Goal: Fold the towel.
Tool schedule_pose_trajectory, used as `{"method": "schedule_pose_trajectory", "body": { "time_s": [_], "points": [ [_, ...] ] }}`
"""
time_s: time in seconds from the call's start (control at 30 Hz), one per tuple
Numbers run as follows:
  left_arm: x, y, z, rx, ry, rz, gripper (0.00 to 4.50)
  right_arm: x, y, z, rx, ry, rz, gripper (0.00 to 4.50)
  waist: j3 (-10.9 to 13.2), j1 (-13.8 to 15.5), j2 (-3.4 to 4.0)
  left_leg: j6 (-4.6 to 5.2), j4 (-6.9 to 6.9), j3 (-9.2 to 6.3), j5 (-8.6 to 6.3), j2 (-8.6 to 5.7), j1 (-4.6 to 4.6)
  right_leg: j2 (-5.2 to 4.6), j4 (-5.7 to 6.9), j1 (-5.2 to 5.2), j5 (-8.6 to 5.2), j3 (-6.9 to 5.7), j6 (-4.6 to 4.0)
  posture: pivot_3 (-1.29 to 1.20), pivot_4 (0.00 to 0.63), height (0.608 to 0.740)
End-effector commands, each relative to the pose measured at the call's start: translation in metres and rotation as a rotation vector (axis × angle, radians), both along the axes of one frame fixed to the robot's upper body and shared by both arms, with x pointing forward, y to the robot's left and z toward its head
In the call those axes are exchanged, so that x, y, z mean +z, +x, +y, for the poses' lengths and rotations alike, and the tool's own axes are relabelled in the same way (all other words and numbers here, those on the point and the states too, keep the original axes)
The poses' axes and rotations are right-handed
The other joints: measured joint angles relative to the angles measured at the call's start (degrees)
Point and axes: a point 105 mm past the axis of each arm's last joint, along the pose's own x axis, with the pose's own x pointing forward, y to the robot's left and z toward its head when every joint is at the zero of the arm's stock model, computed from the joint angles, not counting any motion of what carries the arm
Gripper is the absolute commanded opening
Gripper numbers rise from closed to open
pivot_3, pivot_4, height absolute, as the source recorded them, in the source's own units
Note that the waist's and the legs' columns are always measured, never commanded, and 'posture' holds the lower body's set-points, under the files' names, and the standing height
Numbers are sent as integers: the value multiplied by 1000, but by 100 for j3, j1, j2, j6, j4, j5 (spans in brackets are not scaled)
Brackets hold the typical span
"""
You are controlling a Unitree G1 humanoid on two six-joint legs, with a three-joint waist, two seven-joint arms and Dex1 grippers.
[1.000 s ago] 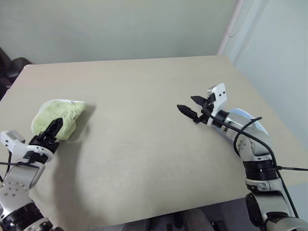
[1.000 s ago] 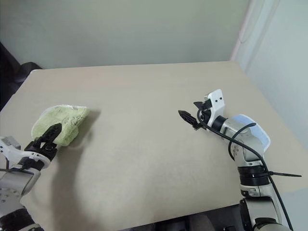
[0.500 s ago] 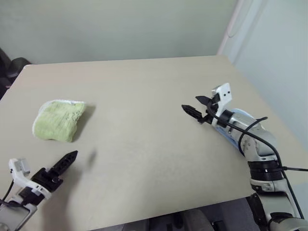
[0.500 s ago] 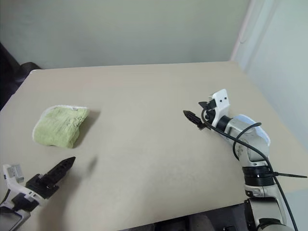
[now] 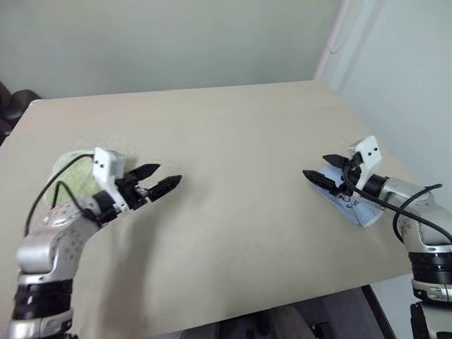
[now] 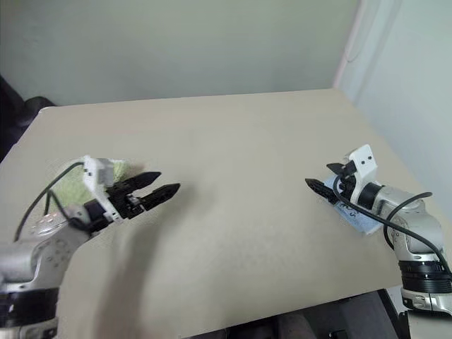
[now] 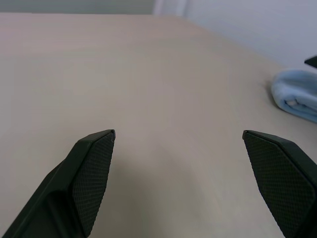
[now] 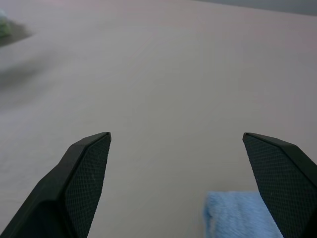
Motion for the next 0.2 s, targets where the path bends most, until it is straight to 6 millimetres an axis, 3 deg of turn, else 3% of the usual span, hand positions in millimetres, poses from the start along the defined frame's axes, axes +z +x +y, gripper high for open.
{"method": "schedule_pose_trajectory", "body": {
  "time_s": [0.03,0.2],
  "points": [
    [-2,5,3,-22,36,-26,4484,13,-5,4,8,-13,-75,4500,-1,-10,2,1,-5,0,0,1,3,0,0,-6,1,0,0,0,150,740],
    [-9,8,3,-39,53,-14,4484,10,-10,0,-16,-3,-82,4500,-1,23,1,14,-8,-3,-4,2,-2,-1,-1,-12,11,1,3,0,150,740]
  ]
}}
